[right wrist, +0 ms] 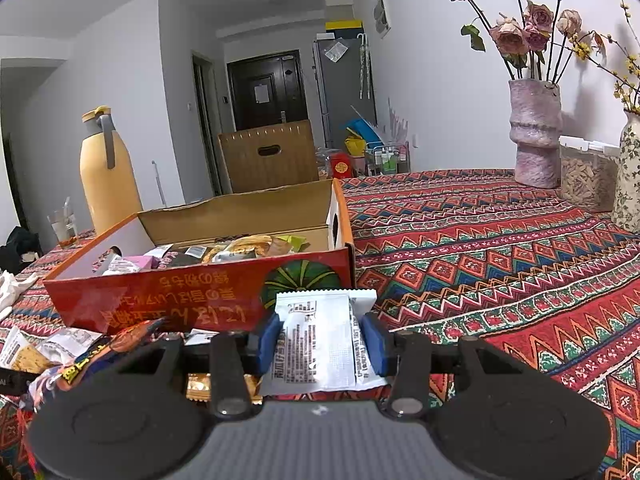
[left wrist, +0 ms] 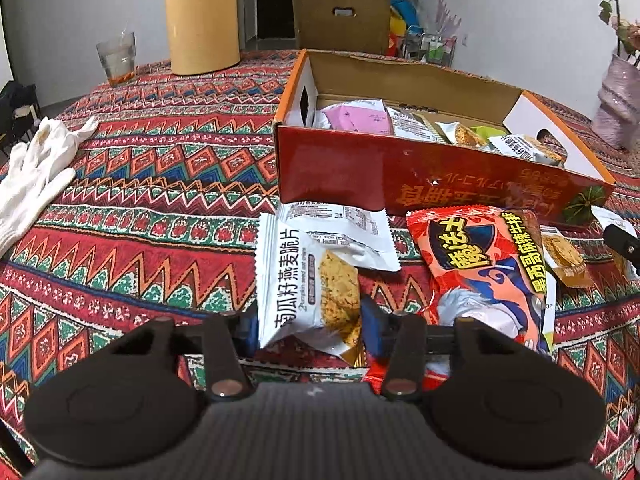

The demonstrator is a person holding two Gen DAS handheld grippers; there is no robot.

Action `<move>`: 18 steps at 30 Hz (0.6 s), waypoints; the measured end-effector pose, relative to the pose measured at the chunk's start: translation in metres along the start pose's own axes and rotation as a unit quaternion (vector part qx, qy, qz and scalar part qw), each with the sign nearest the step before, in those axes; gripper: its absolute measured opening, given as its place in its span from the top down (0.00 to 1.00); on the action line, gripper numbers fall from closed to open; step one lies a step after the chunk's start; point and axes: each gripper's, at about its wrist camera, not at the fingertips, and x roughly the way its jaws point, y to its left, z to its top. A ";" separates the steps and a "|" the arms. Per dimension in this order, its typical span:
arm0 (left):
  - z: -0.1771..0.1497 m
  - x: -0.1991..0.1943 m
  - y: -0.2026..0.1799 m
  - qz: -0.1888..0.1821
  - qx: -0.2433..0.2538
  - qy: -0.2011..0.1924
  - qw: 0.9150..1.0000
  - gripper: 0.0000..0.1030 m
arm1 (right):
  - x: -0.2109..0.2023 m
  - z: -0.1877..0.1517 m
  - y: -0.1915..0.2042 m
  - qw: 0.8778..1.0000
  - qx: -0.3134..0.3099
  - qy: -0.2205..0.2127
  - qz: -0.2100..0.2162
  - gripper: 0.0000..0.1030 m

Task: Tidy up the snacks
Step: 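Grasp the white oat-crisp packet with the left tool while the right tool holds the wrapper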

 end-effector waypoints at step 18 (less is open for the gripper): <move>0.007 -0.044 0.012 -0.044 0.003 -0.076 0.996 0.74 | -0.018 0.003 0.014 0.999 -0.030 -0.025 -0.010 0.57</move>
